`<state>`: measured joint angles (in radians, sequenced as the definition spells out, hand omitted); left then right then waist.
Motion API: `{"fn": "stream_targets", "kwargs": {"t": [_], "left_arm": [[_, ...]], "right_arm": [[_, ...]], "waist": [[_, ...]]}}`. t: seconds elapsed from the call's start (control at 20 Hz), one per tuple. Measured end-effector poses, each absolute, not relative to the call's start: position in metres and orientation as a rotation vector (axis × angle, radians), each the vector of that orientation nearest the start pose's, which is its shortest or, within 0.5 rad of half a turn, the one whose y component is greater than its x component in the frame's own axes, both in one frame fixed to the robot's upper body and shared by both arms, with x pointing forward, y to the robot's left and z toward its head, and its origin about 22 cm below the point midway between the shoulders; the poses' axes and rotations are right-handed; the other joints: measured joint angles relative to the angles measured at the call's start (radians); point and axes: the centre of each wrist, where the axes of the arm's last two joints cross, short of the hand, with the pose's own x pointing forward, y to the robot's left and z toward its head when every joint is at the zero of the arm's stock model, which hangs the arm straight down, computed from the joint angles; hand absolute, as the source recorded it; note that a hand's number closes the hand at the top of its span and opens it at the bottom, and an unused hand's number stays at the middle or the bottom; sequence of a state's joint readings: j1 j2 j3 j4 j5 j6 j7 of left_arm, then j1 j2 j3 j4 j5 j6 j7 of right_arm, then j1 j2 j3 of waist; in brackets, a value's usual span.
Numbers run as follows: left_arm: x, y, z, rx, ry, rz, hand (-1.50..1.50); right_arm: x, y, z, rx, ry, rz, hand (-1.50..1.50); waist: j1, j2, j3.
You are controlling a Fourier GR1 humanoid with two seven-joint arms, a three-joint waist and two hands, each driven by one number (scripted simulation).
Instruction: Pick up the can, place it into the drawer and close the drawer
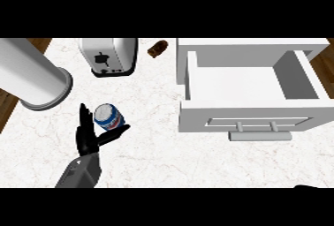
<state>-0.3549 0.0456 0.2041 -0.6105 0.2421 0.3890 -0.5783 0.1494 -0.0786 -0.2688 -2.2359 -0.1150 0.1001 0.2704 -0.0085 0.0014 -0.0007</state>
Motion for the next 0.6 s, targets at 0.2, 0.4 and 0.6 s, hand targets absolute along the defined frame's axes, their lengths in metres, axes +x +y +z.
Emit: {"fn": "stream_targets", "kwargs": {"t": [0.2, 0.4, 0.6], "left_arm": [[0.288, 0.246, -0.127, 0.363, -1.452, 0.348, -1.50], [0.298, 0.244, -0.124, 0.305, -1.455, 0.314, 1.50], [0.311, 0.240, -0.119, 0.241, -1.479, 0.304, 1.50]], "right_arm": [[0.164, -0.297, 0.133, -0.210, -1.838, -0.050, -1.50], [0.165, -0.296, 0.141, -0.213, -1.845, -0.052, -1.50], [0.167, -0.296, 0.130, -0.213, -1.855, -0.053, -1.50]], "waist": [[-0.001, 0.001, 0.000], [-0.002, 0.001, 0.000], [-0.005, 0.002, 0.000]]}}
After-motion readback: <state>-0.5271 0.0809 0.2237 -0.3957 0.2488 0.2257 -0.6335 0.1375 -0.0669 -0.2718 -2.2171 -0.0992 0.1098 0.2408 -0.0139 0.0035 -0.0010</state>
